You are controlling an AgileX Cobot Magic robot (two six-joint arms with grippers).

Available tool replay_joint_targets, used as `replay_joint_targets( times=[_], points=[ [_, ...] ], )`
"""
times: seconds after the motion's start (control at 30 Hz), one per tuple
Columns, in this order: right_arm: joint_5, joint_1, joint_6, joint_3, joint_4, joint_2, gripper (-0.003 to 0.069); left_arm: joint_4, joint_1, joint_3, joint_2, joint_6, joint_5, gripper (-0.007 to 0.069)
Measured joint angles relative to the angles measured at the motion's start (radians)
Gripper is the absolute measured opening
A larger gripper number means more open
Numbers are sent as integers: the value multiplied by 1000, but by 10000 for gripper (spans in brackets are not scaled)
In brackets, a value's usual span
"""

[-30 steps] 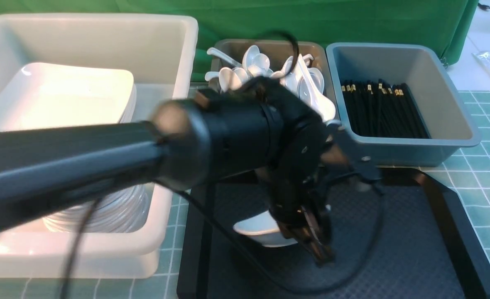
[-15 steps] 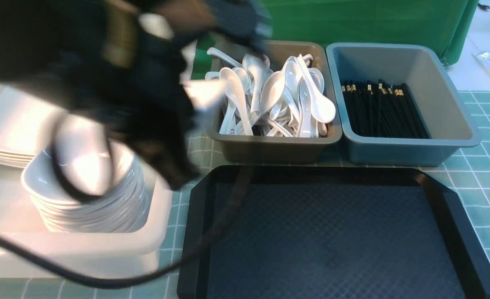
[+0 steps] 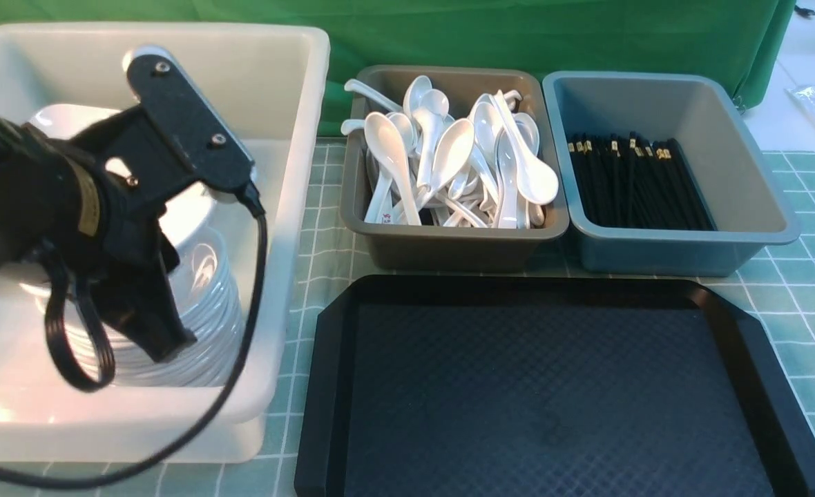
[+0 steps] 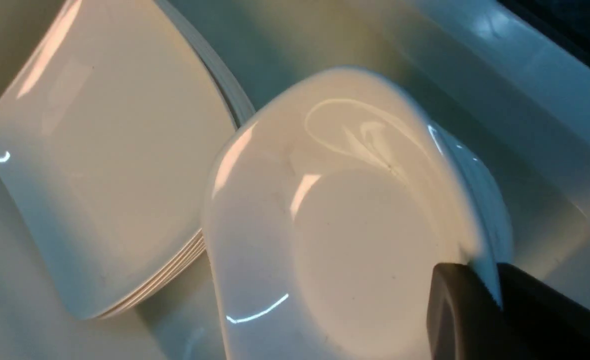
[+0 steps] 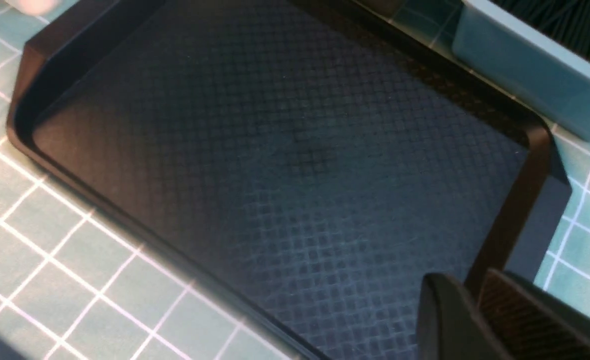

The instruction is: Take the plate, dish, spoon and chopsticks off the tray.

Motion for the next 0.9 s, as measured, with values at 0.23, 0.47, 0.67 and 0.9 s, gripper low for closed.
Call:
replay_joint_targets(
  times=[0.23, 0.47, 0.67, 0.9],
  points=[
    [-2, 0, -1, 0, 31, 0, 142, -62, 76, 19, 42, 26, -42, 121],
    [-2, 0, -2, 0, 41, 0, 142, -150, 76, 18, 35, 23, -25, 366],
    [-2, 0, -3, 0, 41, 0, 148, -427, 76, -3, -98, 11, -69, 450],
    [-4, 0, 44, 0, 42, 0, 161, -843, 76, 241, -456, 241, -458, 92]
  ],
)
